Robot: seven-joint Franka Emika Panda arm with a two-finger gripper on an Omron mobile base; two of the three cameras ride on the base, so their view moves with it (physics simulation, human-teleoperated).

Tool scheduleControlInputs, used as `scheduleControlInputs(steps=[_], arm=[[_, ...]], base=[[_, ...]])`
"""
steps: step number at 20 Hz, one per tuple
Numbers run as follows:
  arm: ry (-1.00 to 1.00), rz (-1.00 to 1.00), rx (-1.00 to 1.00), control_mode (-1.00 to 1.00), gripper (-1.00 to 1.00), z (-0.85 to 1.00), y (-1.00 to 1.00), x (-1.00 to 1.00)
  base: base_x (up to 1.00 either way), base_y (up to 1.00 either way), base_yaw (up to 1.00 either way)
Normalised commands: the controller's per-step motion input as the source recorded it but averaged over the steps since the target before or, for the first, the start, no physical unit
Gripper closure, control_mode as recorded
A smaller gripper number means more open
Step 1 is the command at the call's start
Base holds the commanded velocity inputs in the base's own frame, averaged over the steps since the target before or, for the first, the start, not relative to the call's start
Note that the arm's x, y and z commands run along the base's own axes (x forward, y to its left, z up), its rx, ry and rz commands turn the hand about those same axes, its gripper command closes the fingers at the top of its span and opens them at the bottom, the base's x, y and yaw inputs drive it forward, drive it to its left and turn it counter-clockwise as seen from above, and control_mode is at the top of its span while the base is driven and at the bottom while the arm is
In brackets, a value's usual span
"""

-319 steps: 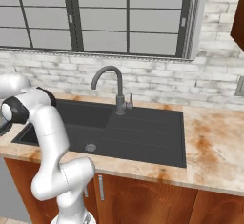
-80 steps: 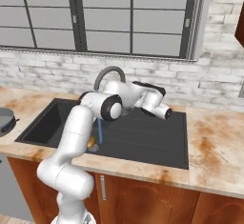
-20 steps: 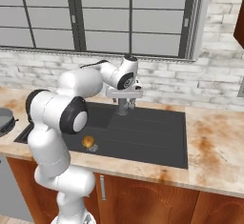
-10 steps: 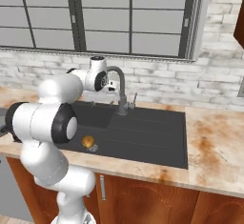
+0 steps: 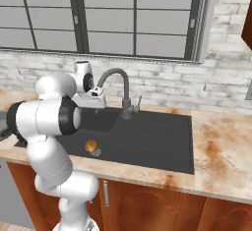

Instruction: Dump the potato from the pot into the sink. Then turn on the water and wash the potato. Then turn off the water and put the potato back in the pot.

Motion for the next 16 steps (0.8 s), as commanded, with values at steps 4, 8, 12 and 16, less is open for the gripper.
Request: scheduleControlInputs(steps=[4,8,12,16], arm=[[-0.03,-0.06,-0.02,-1.0,-1.0,-0.33,0.15,0.09],[-0.02,-0.02,-0.01,-1.0,-1.0,-0.3,0.32,0.36],[-0.02,-0.05,0.0,-1.0,-1.0,-0.3,0.25,0.06],[-0.01,-0.07,0.0,-1.0,-1.0,-0.28,0.0,0.14]], base=[[0.0,0.0,0.0],[0.0,0.0,0.0],[0.0,0.0,0.0],[0.0,0.0,0.0]])
